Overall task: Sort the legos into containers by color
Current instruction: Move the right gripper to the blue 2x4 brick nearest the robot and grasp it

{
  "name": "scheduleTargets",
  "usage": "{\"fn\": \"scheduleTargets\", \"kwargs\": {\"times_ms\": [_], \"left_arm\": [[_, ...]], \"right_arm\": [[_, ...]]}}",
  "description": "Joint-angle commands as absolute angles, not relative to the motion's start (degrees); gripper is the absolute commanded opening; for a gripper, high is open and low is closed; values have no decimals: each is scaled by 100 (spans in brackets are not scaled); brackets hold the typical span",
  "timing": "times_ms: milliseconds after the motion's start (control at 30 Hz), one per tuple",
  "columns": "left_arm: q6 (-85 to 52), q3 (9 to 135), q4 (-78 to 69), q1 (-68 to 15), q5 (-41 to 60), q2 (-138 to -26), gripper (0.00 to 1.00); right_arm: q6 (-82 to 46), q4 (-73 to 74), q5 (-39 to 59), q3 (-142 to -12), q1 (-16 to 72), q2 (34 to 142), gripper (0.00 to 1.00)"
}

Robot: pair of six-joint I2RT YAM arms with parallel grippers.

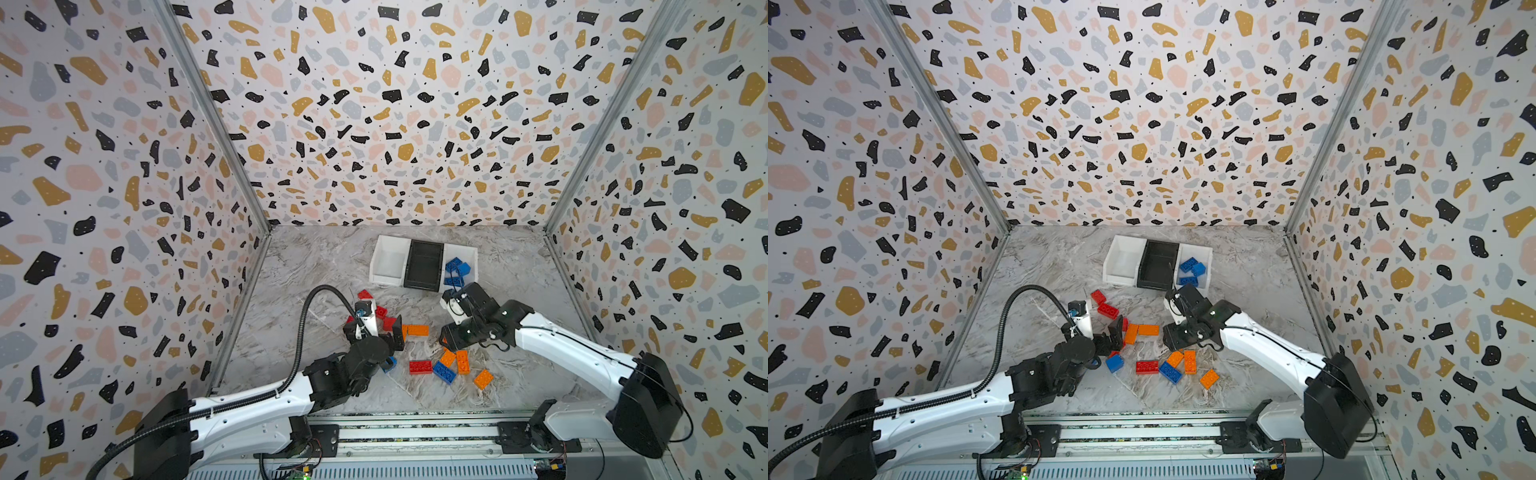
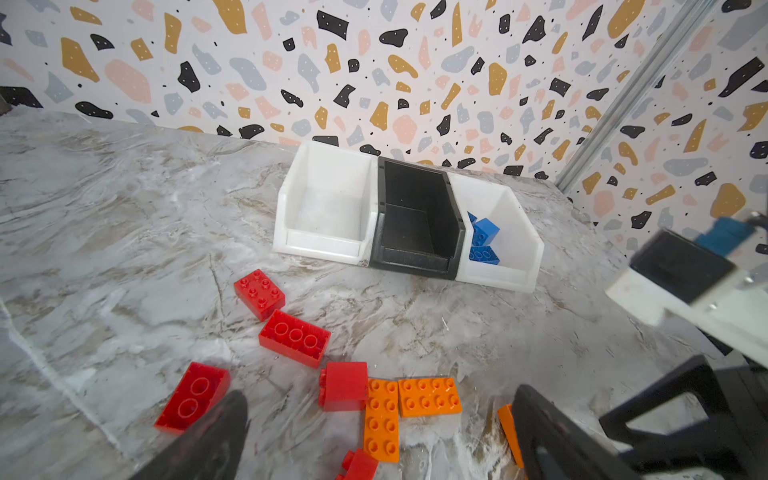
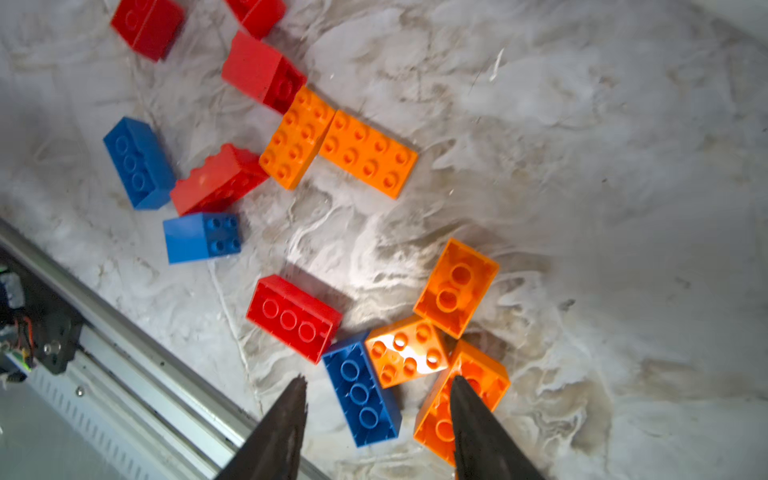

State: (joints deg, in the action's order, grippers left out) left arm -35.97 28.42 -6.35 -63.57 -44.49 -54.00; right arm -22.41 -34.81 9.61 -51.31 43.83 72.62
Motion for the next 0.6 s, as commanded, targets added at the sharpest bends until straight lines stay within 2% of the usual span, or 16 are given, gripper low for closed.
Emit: {"fn": "scheduleTargets", "kwargs": {"times_ms": [0,300,567], "left_arm": [[-3794,2687,-575,-6432,-4758,-5049,100],[-4094,2545,-314,-6677,-5051,-4769,100],[-4248,2365,-241,-6779,-5251,-4512,100]], "right_arm": [[-2653,-3352,889,-4731,4699,6870,56],[-2871,-3096,760,-4177,5226,6949,56],[-2850,-2946,645,-3938,5247,7201,56]]}}
